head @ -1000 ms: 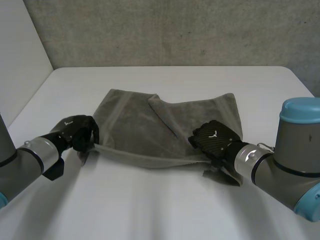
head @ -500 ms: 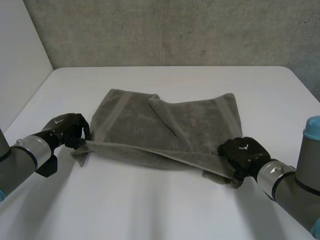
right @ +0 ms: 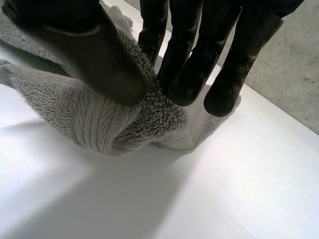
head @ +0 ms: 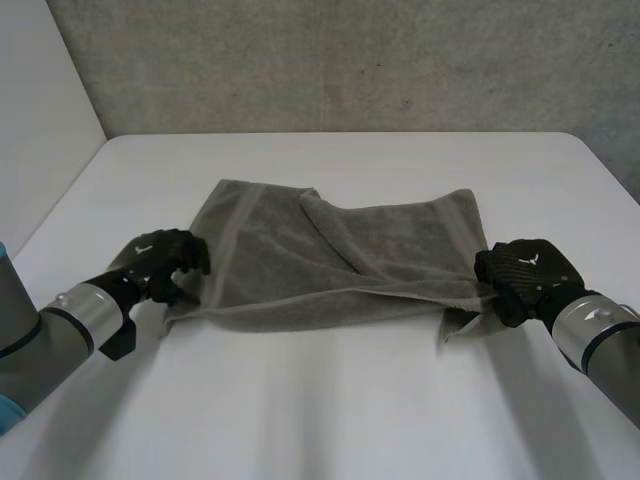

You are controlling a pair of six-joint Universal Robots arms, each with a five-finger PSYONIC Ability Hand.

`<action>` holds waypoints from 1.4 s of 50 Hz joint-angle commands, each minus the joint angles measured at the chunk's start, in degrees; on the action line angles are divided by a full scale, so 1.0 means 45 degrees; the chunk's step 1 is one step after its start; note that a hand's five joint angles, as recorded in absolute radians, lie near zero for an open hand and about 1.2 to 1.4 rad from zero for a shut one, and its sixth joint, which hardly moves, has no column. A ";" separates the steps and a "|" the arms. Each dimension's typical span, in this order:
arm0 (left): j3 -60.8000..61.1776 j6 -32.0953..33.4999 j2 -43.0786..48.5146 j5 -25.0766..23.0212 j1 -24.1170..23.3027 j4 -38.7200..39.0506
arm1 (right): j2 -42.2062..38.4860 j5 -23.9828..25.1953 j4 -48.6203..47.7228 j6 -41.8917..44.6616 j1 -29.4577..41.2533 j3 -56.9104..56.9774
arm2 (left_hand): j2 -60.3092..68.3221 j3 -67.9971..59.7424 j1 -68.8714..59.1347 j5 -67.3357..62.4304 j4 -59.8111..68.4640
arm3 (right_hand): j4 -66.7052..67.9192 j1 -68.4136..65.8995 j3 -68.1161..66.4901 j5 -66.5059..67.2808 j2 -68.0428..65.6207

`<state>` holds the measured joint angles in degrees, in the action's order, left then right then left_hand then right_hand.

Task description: Fold the towel.

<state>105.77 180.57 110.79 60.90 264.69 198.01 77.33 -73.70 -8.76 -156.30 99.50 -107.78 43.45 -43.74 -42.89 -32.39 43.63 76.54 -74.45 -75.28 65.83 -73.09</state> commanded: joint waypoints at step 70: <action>-0.0399 0.2881 0.0731 0.2013 0.0027 -0.0272 | -0.1189 -0.0244 0.0228 -0.1420 -0.0079 0.0280 | 0.8122 -0.8059 -0.8247 -0.8358 0.8083 | -0.6284 0.5821 0.6005 -0.6127 0.5519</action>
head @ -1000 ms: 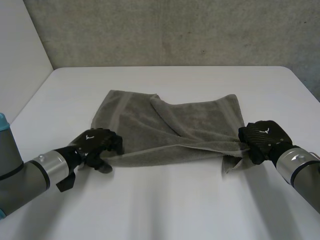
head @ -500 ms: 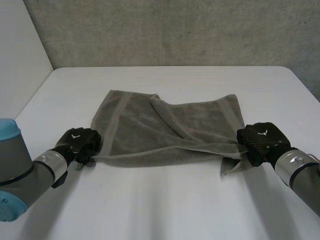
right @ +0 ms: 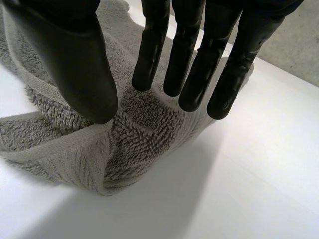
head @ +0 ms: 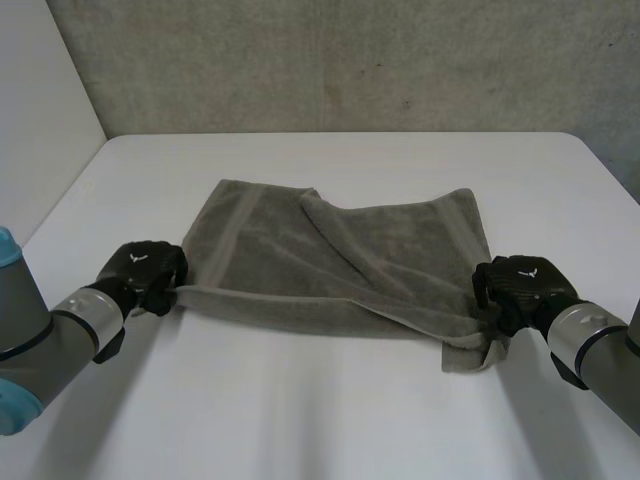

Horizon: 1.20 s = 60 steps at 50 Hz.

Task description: Fold the towel.

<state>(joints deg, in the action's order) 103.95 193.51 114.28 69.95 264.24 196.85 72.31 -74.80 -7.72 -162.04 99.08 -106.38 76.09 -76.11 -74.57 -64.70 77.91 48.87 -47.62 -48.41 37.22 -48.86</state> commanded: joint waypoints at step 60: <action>-0.2125 -0.3628 -0.6546 -0.1246 0.0361 -0.2436 | 0.3641 0.0374 0.9250 0.4616 0.0443 0.7466 | 0.0870 -0.0865 -0.1206 -0.1177 0.0465 | 0.6917 -0.7196 -0.7019 0.7284 -0.6920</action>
<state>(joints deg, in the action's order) 95.60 178.13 88.33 66.69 265.35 187.55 90.42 -72.89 22.79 -151.96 100.91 -79.74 76.33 -76.62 -75.14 -65.31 77.95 76.55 -75.05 -75.19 66.36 -75.08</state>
